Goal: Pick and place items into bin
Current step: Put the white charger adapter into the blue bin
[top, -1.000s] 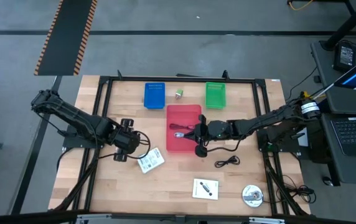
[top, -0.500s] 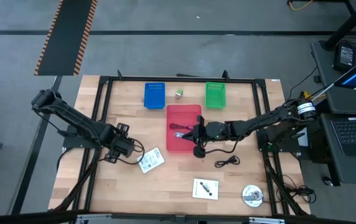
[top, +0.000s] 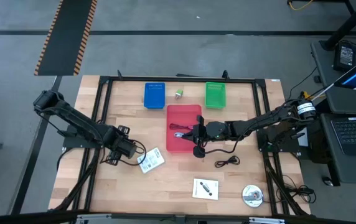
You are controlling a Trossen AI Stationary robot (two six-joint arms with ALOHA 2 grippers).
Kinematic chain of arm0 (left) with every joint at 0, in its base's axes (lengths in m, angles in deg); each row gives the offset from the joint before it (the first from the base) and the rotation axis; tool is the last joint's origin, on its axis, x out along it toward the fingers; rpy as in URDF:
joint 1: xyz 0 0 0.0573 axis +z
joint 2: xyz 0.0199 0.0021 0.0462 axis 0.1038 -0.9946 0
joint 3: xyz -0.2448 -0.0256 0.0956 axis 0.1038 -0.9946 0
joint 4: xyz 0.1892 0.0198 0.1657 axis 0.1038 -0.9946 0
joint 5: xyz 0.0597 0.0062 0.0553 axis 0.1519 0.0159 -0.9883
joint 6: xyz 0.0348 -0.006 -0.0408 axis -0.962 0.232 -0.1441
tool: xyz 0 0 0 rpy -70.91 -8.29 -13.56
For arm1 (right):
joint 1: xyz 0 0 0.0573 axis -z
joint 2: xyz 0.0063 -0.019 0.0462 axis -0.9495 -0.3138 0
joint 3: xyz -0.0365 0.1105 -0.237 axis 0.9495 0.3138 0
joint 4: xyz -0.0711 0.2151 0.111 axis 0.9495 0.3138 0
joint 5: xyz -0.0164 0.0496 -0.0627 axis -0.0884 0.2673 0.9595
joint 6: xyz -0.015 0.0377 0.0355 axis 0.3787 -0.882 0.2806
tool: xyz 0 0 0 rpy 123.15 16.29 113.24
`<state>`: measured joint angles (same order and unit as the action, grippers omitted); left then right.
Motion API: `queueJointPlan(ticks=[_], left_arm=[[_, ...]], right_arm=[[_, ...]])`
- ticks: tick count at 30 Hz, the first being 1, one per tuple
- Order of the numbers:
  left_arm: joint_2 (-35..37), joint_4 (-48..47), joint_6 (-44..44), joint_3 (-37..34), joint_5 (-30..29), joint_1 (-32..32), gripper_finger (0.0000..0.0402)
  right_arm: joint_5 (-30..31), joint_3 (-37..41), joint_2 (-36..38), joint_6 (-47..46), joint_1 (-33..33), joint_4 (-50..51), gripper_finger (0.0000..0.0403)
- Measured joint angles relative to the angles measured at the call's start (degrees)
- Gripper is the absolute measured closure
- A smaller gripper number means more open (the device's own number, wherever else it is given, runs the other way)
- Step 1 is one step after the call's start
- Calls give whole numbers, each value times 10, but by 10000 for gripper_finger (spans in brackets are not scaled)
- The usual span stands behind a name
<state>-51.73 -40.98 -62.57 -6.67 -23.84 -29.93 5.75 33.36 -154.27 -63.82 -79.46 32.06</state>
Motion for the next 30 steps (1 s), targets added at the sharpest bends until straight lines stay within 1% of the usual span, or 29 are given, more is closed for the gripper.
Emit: queueJointPlan(ticks=[4, 8, 21, 26, 30], left_arm=[[-36, 0, 0, 0, 4, 0, 170], [-70, 0, 0, 0, 28, 0, 169], [-137, 7, 0, 0, 21, 0, 167], [-155, 39, 0, 0, 21, 0, 178], [-162, 38, 0, 1, 25, 0, 193]], right_arm=[[0, 0, 0, -1, 0, 0, 396], [0, 0, 0, -1, -1, 0, 396], [0, 0, 0, 0, -20, 0, 396], [0, 0, 0, 0, -23, 0, 396], [0, 0, 0, 0, -23, 0, 396]])
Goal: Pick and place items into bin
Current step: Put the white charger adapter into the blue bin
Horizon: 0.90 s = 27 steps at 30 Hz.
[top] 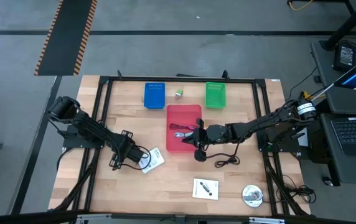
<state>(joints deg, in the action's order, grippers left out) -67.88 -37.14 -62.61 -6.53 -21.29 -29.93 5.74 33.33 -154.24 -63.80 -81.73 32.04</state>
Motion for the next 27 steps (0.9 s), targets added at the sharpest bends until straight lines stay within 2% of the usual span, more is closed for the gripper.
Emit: queueJointPlan(ticks=[4, 13, 20, 27], left_arm=[[2, -2, 0, 0, 0, 0, 208], [13, -9, 0, -2, 1, 0, 209], [76, -9, 21, 6, -1, 0, 209], [176, 35, 36, 7, -59, 0, 209]], right_arm=[[0, 0, 0, 0, 0, 0, 396], [0, 0, 0, 0, 0, 0, 396], [0, 0, 0, 0, 0, 3, 396], [0, 0, 0, 9, 0, 8, 396]])
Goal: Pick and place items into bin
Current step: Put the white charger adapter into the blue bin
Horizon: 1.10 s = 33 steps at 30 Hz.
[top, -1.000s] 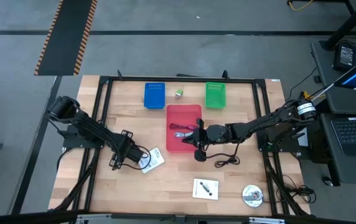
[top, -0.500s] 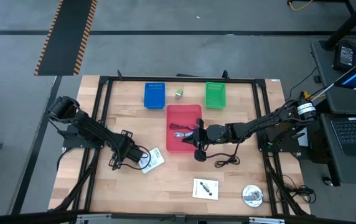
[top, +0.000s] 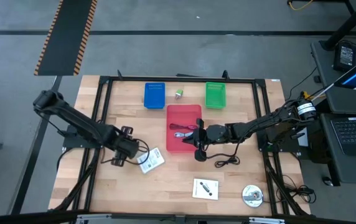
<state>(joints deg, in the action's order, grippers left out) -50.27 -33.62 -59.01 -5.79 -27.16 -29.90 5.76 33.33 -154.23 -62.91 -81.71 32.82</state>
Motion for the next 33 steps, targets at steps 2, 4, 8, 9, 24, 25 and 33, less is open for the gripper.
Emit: queueJointPlan(ticks=[2, 4, 8, 9, 24, 25, 33], left_arm=[[26, 31, 0, 0, -15, 0, 209], [49, 67, -4, 0, -25, 0, 209], [85, 136, -28, -1, -49, 0, 209], [91, 149, -37, -1, -54, 0, 210], [104, 306, -122, -2, -89, 14, 210], [103, 314, -122, -2, -87, 16, 210], [101, 361, -133, -2, -61, 34, 210]], right_arm=[[0, 0, 0, 2, 0, 9, 396], [0, 0, 0, 0, 0, 17, 396], [0, 0, 0, -11, 0, 23, 396], [0, 0, 0, -11, 0, 23, 396], [1, 0, 0, -10, -28, 23, 396], [1, 0, 0, -10, -31, 23, 396], [1, 0, 0, -8, -46, 23, 396]])
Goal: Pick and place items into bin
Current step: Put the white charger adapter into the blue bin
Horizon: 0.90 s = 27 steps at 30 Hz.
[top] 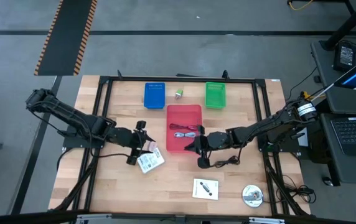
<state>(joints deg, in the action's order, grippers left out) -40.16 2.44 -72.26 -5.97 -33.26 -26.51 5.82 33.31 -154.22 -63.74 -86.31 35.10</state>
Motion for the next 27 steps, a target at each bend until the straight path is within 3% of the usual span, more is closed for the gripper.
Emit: queueJointPlan(ticks=[10, 15, 19, 27], left_arm=[[0, 15, 1, -3, -3, 27, 210], [4, 145, -21, -91, 18, 58, 210], [14, 185, -19, -135, 14, 106, 210], [24, 195, -45, -141, -18, 225, 210]], right_arm=[[0, 0, 0, 3, -3, 0, 396], [0, 0, 0, 2, -3, 0, 396], [0, 0, 0, 2, -3, 1, 396], [0, 0, 0, 29, 2, 3, 396]])
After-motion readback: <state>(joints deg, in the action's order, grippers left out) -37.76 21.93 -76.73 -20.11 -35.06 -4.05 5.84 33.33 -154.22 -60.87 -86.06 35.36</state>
